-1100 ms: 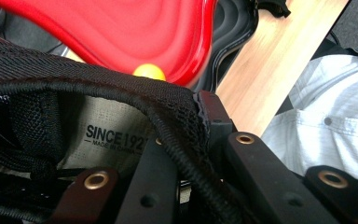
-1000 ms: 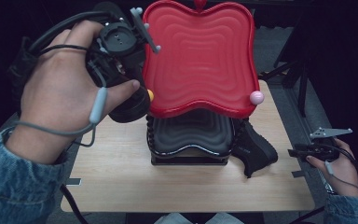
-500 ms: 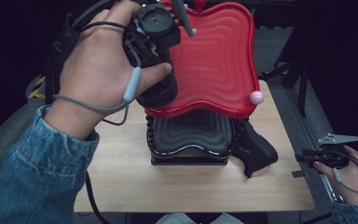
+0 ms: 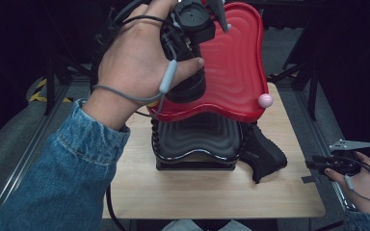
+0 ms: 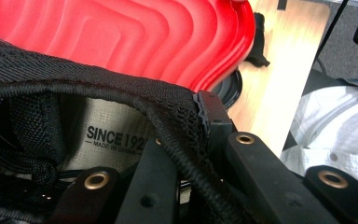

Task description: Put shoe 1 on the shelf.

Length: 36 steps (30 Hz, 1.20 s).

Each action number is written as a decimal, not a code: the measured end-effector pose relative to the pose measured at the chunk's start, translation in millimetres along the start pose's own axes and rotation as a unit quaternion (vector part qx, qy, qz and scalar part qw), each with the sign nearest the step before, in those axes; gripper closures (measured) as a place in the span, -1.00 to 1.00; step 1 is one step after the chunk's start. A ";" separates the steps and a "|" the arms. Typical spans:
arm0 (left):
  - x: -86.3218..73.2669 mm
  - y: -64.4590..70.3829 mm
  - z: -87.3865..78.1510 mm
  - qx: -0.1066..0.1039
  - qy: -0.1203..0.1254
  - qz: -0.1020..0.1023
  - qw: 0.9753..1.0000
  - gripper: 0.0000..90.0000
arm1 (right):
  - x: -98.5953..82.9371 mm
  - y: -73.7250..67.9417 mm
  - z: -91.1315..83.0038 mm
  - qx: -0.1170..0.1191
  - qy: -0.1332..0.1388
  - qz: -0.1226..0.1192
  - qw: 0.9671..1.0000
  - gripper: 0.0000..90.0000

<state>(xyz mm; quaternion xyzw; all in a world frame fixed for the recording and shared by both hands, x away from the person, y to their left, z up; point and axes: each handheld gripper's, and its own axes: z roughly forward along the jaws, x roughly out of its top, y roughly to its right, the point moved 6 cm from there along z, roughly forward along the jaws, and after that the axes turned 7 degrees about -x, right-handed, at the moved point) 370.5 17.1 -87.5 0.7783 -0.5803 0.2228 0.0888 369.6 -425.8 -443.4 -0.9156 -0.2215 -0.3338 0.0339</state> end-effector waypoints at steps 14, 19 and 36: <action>17.2 -13.1 22.5 -0.003 0.000 0.004 1.000 0.92 | 0.1 0.9 -1.6 -0.002 0.005 -0.002 1.000 0.31; 15.7 -16.3 29.7 0.000 -0.001 -0.004 1.000 0.92 | 0.3 0.4 -1.6 -0.002 0.004 -0.002 1.000 0.31; 12.3 -19.8 61.9 -0.003 -0.027 0.000 1.000 0.92 | -0.7 -0.1 1.6 0.000 0.000 -0.003 1.000 0.29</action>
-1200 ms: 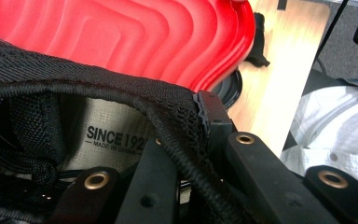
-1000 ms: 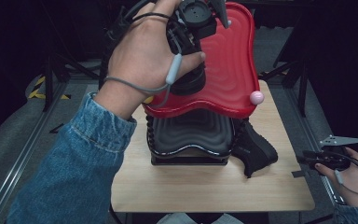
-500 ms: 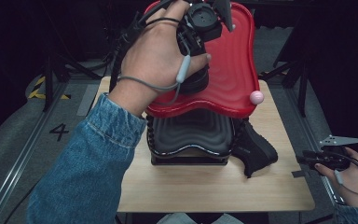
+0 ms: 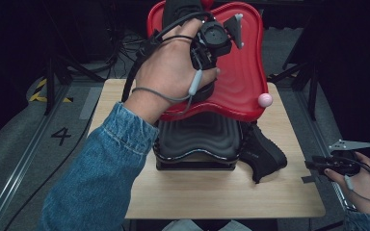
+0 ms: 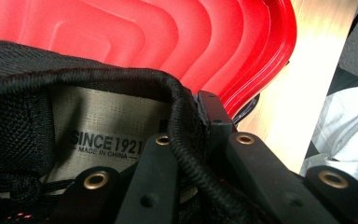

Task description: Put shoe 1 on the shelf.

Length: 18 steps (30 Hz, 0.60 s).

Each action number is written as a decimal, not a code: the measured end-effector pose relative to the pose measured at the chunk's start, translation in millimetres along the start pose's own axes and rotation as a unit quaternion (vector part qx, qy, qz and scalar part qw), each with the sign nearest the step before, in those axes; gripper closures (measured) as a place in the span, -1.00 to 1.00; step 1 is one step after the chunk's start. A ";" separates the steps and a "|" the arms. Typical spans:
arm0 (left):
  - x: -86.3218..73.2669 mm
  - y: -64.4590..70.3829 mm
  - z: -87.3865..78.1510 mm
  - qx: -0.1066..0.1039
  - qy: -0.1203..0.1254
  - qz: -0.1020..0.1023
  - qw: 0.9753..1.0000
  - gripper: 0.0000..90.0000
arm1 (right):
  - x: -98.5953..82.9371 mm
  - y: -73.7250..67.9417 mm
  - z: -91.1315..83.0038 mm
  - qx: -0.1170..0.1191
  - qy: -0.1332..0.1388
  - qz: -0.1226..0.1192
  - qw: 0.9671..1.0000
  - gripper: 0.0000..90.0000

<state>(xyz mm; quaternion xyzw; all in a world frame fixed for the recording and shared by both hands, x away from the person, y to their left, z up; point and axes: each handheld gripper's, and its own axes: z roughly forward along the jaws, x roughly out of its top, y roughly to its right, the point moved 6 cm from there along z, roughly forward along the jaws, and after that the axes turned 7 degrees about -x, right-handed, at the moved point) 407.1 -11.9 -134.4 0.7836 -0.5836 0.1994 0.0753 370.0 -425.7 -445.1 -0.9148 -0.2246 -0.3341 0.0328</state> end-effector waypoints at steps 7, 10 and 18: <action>-1.5 0.1 2.1 -0.003 0.005 -0.002 1.000 0.92 | -1.0 0.3 1.0 0.001 -0.002 0.003 1.000 0.29; -1.8 2.6 4.1 -0.003 -0.002 -0.005 1.000 0.90 | -0.8 -0.5 2.0 0.002 -0.002 0.000 1.000 0.29; -1.8 2.1 4.1 -0.011 0.013 -0.015 1.000 0.73 | -0.5 -0.5 2.7 0.003 -0.003 0.001 1.000 0.29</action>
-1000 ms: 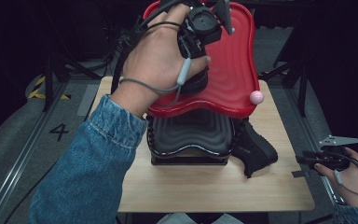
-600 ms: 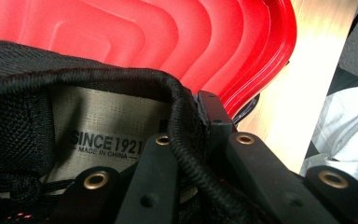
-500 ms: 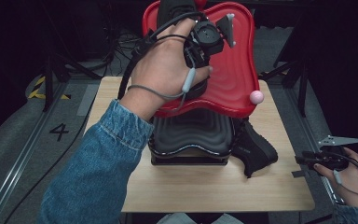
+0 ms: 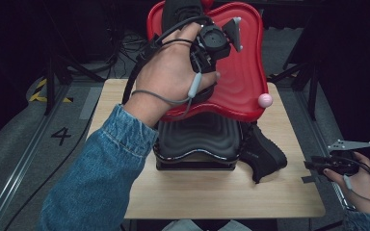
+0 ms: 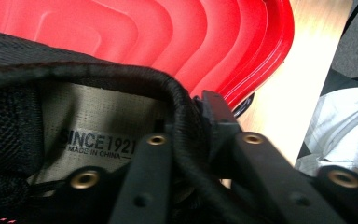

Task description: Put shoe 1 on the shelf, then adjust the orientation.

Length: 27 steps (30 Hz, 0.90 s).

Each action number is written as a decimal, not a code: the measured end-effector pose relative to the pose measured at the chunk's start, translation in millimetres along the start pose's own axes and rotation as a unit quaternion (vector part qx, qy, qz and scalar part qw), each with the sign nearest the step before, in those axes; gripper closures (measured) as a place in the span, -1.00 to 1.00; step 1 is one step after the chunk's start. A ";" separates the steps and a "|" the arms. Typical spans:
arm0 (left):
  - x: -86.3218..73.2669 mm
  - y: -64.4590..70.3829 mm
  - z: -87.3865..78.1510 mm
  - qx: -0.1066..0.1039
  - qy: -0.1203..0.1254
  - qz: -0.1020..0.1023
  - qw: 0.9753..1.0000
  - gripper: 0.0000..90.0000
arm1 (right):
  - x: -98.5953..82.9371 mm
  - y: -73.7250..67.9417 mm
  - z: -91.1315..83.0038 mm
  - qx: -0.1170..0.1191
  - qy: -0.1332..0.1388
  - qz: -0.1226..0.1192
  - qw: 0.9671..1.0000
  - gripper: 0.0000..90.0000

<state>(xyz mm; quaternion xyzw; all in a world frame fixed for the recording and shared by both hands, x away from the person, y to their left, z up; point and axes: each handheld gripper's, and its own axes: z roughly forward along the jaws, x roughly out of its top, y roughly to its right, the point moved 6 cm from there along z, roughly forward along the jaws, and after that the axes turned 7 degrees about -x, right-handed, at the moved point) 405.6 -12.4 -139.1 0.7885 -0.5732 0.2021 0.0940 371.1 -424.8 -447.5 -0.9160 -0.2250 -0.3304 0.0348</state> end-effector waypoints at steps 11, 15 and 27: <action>2.1 -0.5 -20.1 0.006 0.033 -0.005 0.999 0.07 | -0.5 0.5 2.7 -0.003 -0.003 0.002 1.000 0.27; 1.2 1.7 -31.3 0.013 0.046 -0.003 0.999 0.00 | 0.8 0.8 2.2 -0.003 0.000 0.003 1.000 0.27; -6.4 10.3 -63.3 0.023 0.070 -0.009 0.997 0.02 | 8.9 -2.6 7.4 0.003 0.001 -0.005 1.000 0.27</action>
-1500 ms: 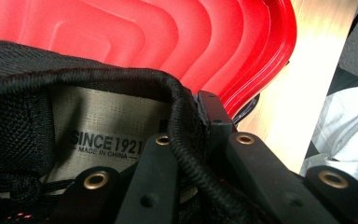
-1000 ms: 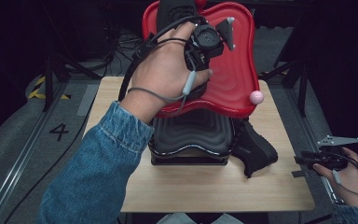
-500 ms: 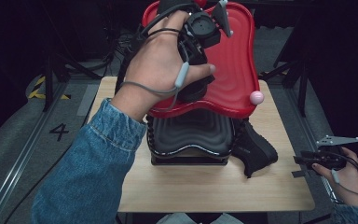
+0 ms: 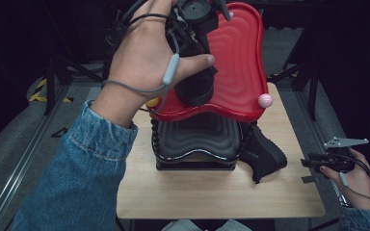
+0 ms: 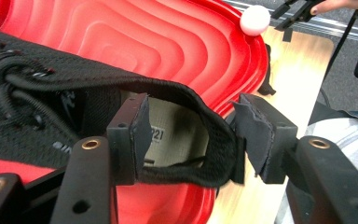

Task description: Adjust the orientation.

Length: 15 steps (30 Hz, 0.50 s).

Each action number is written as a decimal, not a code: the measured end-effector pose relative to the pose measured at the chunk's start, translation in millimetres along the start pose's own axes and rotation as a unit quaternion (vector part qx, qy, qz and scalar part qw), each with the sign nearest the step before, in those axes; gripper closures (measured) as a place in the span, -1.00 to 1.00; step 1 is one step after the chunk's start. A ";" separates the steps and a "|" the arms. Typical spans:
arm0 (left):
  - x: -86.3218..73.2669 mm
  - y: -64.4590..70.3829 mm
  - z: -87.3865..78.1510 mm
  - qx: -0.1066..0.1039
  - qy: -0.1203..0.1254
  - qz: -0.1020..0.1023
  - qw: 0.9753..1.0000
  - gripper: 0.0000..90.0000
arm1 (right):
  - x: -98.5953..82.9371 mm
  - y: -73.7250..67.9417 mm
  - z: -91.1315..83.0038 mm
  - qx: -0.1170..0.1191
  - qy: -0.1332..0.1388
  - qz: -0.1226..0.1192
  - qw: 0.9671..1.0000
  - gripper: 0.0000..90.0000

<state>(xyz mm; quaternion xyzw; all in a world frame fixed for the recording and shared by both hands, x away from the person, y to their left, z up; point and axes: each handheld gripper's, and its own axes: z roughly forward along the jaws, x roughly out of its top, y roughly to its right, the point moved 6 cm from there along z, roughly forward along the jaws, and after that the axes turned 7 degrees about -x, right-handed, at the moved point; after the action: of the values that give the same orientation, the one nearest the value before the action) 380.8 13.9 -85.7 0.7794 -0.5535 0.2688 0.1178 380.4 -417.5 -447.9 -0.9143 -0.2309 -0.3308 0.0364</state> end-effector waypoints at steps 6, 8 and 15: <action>-7.3 2.2 -16.0 0.000 0.012 -0.001 1.000 0.02 | 4.8 -1.9 3.4 0.004 0.001 -0.006 1.000 0.27; -10.5 3.1 -20.7 0.000 0.013 -0.004 1.000 0.02 | 6.7 -2.5 5.2 0.005 0.000 -0.009 1.000 0.27; -25.1 3.9 -30.2 0.000 0.000 -0.016 1.000 0.07 | 11.6 -6.2 8.6 0.009 -0.001 -0.014 1.000 0.27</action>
<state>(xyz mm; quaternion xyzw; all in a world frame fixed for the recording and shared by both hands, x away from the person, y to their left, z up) 362.4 47.1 -74.9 0.7880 -0.5410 0.2672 0.1223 390.5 -405.4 -448.0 -0.9107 -0.2471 -0.3285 0.0395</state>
